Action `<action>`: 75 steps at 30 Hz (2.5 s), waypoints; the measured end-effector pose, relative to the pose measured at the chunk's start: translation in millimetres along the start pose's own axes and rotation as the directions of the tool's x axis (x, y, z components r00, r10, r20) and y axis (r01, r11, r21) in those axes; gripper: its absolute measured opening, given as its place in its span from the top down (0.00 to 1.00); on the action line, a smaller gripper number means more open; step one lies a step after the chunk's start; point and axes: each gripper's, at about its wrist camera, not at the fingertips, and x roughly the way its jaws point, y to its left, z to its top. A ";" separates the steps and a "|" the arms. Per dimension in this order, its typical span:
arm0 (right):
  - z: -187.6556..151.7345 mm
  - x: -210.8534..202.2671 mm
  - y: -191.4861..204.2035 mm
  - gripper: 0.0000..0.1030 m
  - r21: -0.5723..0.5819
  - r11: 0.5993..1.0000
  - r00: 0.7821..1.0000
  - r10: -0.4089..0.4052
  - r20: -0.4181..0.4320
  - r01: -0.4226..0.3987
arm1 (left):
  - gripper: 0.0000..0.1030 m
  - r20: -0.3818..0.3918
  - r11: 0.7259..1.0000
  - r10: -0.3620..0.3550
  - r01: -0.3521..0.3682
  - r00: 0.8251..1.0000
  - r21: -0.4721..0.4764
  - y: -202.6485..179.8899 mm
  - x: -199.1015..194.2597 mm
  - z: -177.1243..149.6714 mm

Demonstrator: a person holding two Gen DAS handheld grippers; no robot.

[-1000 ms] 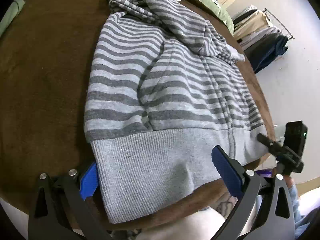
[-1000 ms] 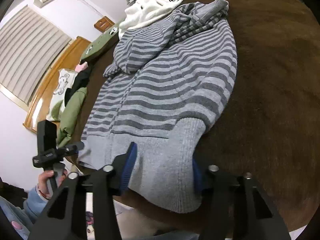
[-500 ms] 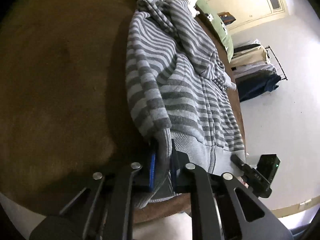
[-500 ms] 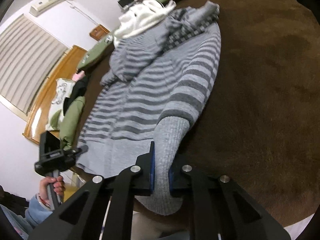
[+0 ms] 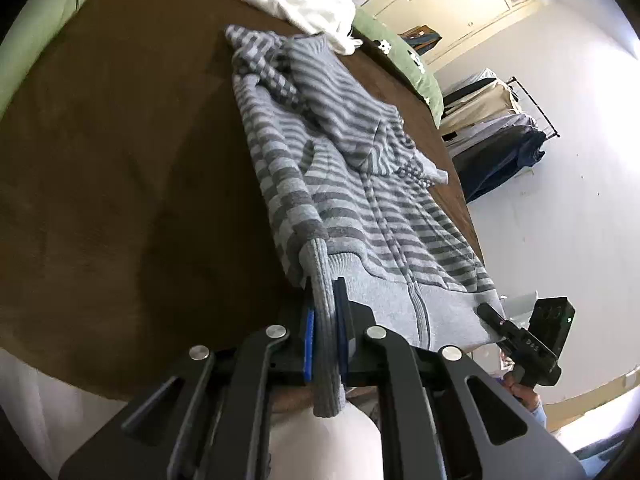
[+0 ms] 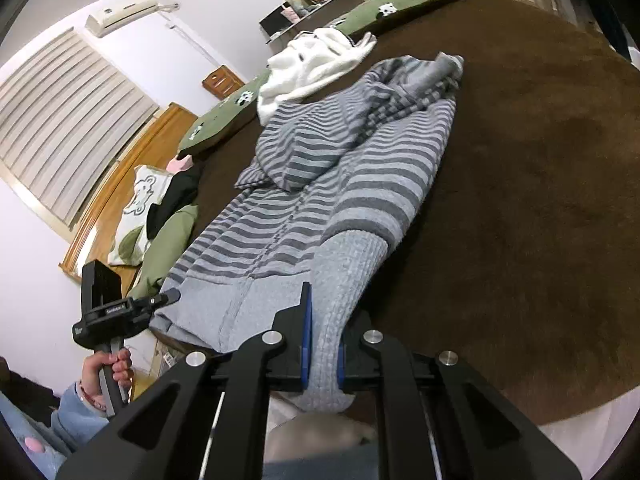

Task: Fold large clothes
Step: 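Lift the hem with both tools and fold it over toward the hood, then open both tools to release the hem onto the folded hoodie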

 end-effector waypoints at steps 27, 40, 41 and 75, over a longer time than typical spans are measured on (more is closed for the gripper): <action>100.9 -67.2 60.1 0.91 -0.041 0.996 0.957 0.084 0.277 -0.076 | 0.89 0.257 0.985 -0.109 0.071 0.960 0.155 -78.2 -79.5 92.9; 244.1 69.0 7.1 0.91 -0.014 0.991 0.964 -0.123 0.237 0.130 | 0.88 0.238 0.968 0.119 -0.166 0.964 0.188 -79.2 73.5 246.6; 249.8 84.5 0.2 0.91 -0.012 0.987 0.965 -0.154 0.212 0.160 | 0.88 0.232 0.969 0.127 -0.170 0.965 0.179 -73.4 81.6 249.8; 251.4 123.9 3.5 0.06 -0.237 0.861 0.893 -0.423 0.155 0.449 | 0.06 0.231 0.874 0.395 -0.441 0.889 0.205 -38.1 100.0 250.5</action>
